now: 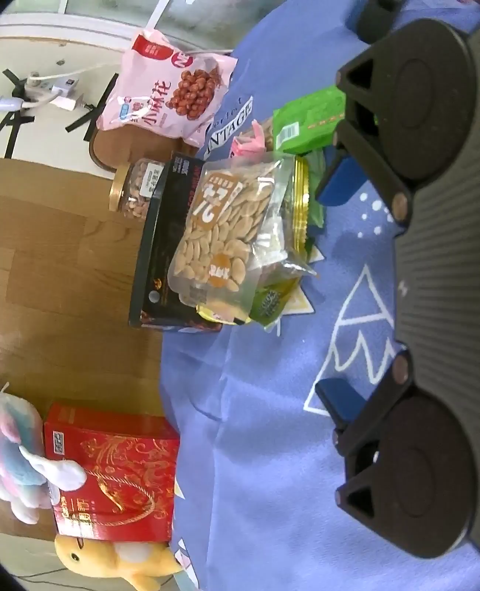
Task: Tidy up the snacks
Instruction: 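Move the left gripper toward the green snack pack, then grasp the green snack pack with the left gripper and lift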
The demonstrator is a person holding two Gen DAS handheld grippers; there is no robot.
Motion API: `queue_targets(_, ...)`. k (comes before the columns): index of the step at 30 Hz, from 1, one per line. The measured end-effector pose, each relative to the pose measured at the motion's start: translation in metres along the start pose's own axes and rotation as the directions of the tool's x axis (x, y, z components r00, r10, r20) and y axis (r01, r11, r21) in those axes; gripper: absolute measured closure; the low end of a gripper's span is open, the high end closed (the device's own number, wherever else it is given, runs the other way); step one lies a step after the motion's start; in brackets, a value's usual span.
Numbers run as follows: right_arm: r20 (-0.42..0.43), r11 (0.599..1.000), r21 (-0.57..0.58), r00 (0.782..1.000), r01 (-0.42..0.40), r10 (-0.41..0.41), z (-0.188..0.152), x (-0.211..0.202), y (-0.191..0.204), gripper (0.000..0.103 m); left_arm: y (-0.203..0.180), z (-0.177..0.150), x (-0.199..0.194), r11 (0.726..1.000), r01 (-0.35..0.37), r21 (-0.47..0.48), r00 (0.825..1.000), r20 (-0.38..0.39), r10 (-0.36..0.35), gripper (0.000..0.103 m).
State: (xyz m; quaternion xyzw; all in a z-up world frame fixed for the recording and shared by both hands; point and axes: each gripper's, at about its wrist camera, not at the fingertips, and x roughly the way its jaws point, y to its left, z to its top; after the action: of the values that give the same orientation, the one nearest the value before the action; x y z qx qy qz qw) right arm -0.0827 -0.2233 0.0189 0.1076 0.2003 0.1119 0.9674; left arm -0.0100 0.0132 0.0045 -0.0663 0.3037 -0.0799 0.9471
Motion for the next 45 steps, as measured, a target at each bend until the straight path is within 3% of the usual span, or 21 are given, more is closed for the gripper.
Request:
queue_targets(3,0.113,0.994,-0.103,0.993,0.033,-0.021,0.013,-0.007,0.009,0.0,-0.001,0.0,-0.003,1.0,0.004,0.003,1.0,0.014,-0.004,0.0)
queue_targets(7,0.145,0.995,-0.088,0.989,0.049,-0.036,0.023,0.002,-0.004,0.0,-0.005,-0.003,-0.01,1.0,-0.009,0.021,0.998,0.064,0.008,0.0)
queue_targets(11,0.085,0.995,-0.092,0.996,0.028,-0.021,0.016,0.008,-0.002,0.001,-0.011,-0.005,-0.018,0.999,0.006,0.05,0.995,0.099,-0.011,0.0)
queue_targets(15,0.071,0.992,-0.123,0.997,-0.026,0.035,0.012,0.014,0.0,0.02,-0.013,-0.004,-0.017,0.997,0.023,0.07,0.995,0.093,-0.029,0.004)
queue_targets(16,0.021,0.99,-0.137,0.999,-0.039,0.043,0.011,0.017,-0.002,0.028,-0.013,-0.004,-0.017,0.997,0.026,0.071,0.995,0.089,-0.032,0.008)
queue_targets(19,-0.11,0.985,-0.154,0.992,-0.072,0.055,0.008,0.026,-0.001,0.039,-0.011,-0.004,-0.017,0.996,0.062,0.069,0.995,0.079,-0.067,0.017)
queue_targets(25,-0.148,0.969,-0.193,0.981,-0.153,0.126,0.006,0.029,0.004,0.04,-0.013,-0.005,-0.021,0.984,0.162,0.08,0.984,0.062,-0.167,0.031)
queue_targets(28,-0.188,0.973,-0.164,0.974,-0.16,0.129,0.006,0.039,0.003,0.04,-0.018,-0.001,-0.014,0.967,0.251,0.052,0.968,-0.012,-0.25,0.04)
queue_targets(30,-0.242,0.978,-0.136,0.963,-0.159,0.123,0.007,0.05,0.003,0.04,-0.021,0.004,-0.004,0.945,0.326,0.002,0.943,-0.075,-0.325,0.046)
queue_targets(33,-0.235,0.98,-0.112,0.962,-0.167,0.137,0.006,0.051,0.0,0.042,-0.033,0.01,0.012,0.926,0.376,-0.029,0.917,-0.134,-0.376,0.05)
queue_targets(35,-0.233,0.976,-0.134,0.962,-0.174,0.139,0.003,0.049,0.004,0.051,-0.041,0.011,0.023,0.92,0.389,-0.044,0.905,-0.17,-0.39,0.055)
queue_targets(36,-0.236,0.973,-0.148,0.961,-0.18,0.142,0.002,0.049,0.006,0.063,-0.044,0.01,0.027,0.916,0.398,-0.05,0.9,-0.174,-0.4,0.055)
queue_targets(37,-0.241,0.971,-0.153,0.96,-0.184,0.145,0.002,0.048,0.007,0.074,-0.048,0.01,0.028,0.916,0.399,-0.046,0.9,-0.17,-0.401,0.057)
queue_targets(41,-0.217,0.968,-0.156,0.963,-0.197,0.161,0.003,0.042,0.006,0.077,-0.063,0.004,0.017,0.938,0.345,0.029,0.932,-0.134,-0.338,0.058)
queue_targets(45,-0.095,0.953,-0.216,0.975,-0.215,0.198,0.0,0.023,0.01,0.077,-0.069,0.003,-0.015,0.942,0.326,0.082,0.945,-0.042,-0.324,0.059)
